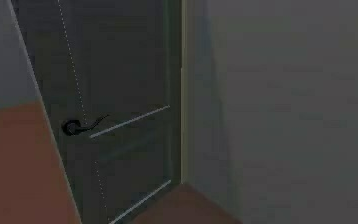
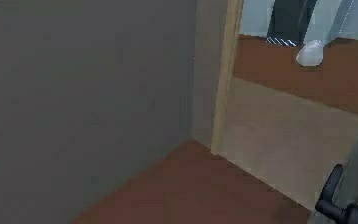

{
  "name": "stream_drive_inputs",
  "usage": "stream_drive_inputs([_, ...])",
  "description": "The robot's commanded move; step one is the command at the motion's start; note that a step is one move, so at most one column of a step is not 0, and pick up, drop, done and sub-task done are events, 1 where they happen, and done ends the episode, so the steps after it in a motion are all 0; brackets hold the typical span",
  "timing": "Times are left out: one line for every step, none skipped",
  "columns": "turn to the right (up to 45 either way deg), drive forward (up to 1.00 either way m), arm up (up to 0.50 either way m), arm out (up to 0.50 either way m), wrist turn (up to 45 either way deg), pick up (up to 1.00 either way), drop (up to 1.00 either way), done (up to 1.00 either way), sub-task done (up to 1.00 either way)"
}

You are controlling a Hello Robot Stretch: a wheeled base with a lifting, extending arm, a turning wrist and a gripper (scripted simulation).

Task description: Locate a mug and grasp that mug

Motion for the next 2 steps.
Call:
stream_drive_inputs([-45.0, 0.00, 0.00, 0.00, 0.0, 0.00, 0.00, 0.00, 0.00])
stream_drive_inputs([-24.0, 0.00, 0.00, 0.00, 0.0, 0.00, 0.00, 0.00, 0.00])
